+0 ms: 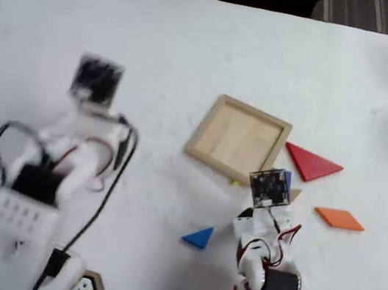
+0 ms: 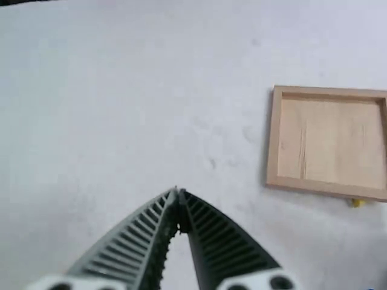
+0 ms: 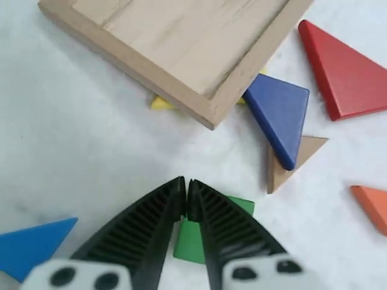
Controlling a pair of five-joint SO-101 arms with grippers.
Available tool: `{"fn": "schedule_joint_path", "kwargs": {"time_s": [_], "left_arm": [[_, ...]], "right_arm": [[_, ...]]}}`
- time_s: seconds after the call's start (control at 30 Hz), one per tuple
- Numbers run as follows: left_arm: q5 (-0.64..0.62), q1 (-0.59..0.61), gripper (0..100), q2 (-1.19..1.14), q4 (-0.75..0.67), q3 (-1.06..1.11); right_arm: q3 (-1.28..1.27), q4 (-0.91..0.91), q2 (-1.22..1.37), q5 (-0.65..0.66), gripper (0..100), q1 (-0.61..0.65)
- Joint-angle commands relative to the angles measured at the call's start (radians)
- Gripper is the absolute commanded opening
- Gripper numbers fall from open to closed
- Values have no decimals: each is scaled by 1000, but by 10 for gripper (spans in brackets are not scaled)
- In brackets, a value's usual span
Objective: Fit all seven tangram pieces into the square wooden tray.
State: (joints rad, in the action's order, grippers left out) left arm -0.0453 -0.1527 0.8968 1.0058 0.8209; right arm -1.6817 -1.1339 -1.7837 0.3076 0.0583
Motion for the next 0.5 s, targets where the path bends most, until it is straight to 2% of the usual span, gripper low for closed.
{"fn": "schedule_joint_path", "kwargs": {"time_s": [0.0, 0.17, 0.27, 0.3, 0.37, 0.43, 0.47], "left_arm": [[-17, -77, 24, -226, -8, -195], [-17, -160, 33, -478, -44, -371], [-17, -199, 111, -631, -44, -465], [-17, -208, 145, -680, -44, -493], [-17, -219, 194, -776, -55, -545], [-17, -220, 211, -862, -81, -588], [-17, -222, 207, -903, -104, -605]], "right_arm": [[-9, 30, -4, 9, 22, -7], [-9, 101, -4, 9, 19, -16], [-9, 94, -4, 14, 21, -56], [-9, 97, -5, 48, 21, -79], [-8, 96, -5, 206, 19, -111], [-9, 81, -5, 347, 18, -122], [-9, 62, -5, 367, 18, -122]]}}
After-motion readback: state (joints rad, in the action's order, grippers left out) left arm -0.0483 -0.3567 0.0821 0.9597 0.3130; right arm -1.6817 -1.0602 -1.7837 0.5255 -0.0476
